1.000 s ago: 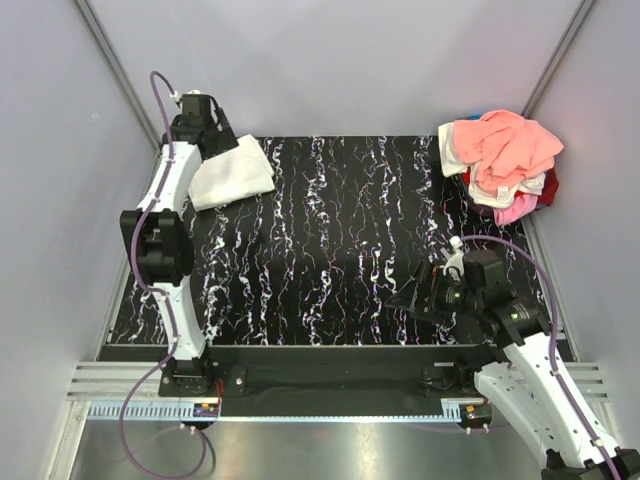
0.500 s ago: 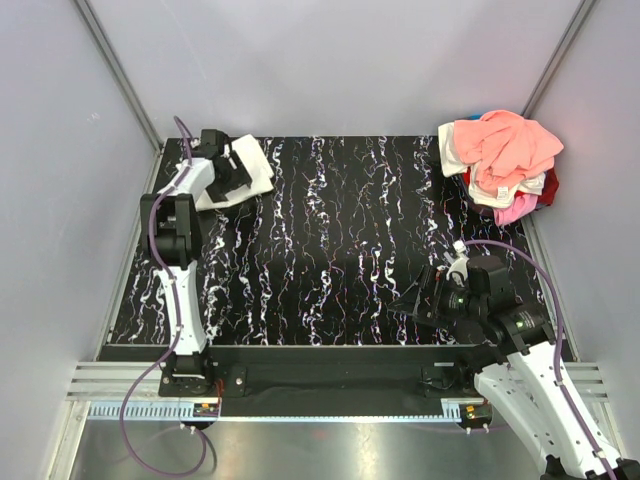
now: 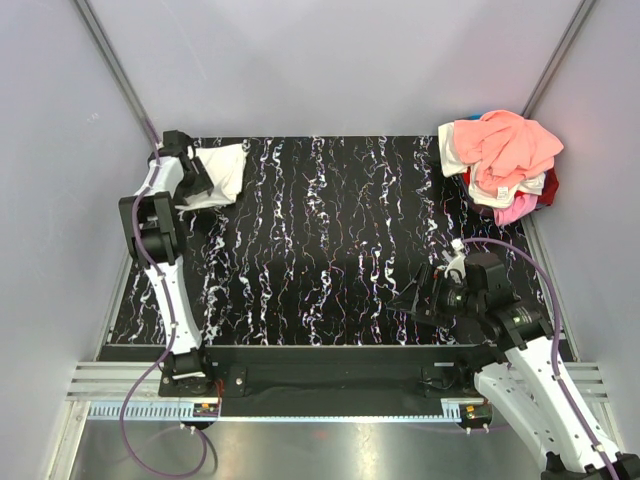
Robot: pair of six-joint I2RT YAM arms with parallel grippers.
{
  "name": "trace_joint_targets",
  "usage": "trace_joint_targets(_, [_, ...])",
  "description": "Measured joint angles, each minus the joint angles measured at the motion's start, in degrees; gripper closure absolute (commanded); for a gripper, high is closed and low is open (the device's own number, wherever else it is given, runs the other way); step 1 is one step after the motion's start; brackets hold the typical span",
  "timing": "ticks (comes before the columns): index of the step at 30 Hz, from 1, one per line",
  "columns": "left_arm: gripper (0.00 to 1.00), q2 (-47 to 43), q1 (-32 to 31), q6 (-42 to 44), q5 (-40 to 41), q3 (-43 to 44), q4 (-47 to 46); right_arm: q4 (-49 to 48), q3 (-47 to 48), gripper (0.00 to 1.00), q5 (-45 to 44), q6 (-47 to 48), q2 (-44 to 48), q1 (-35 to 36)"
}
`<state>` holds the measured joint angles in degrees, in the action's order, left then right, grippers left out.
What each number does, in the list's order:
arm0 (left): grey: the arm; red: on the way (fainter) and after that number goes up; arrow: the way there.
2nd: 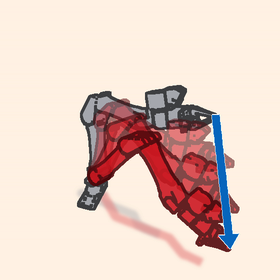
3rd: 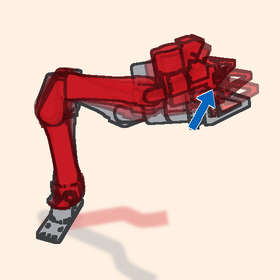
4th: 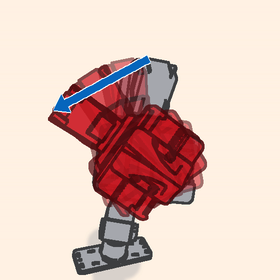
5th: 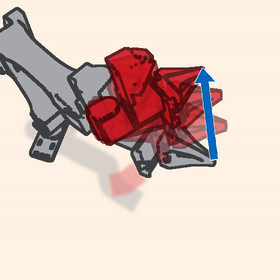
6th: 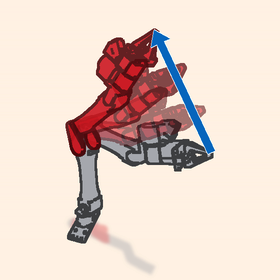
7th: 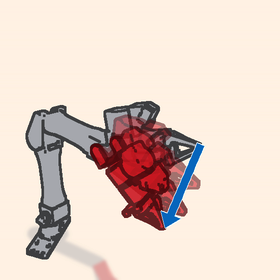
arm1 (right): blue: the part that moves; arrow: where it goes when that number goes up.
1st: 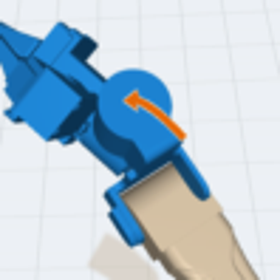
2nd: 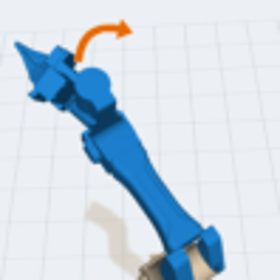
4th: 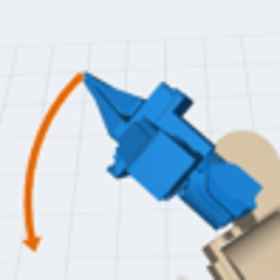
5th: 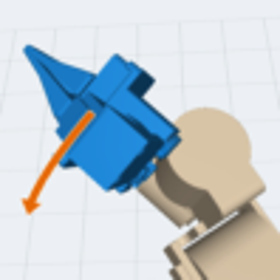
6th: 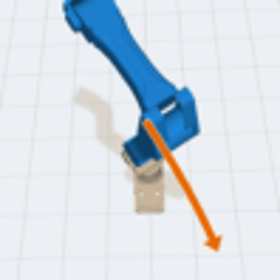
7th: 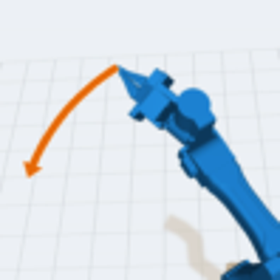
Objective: Fold and stack the t-shirts
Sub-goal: Neatly place the folded tshirt to the corner
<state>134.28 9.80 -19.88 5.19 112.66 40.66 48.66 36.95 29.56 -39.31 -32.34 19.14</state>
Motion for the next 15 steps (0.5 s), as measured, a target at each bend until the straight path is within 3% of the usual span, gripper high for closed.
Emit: trace_joint_targets(15, [0.20, -4.87, -1.09, -1.57, -0.07, 0.07, 1.49, -0.55, -0.02, 0.00, -0.02, 0.44, -0.20, 0.00])
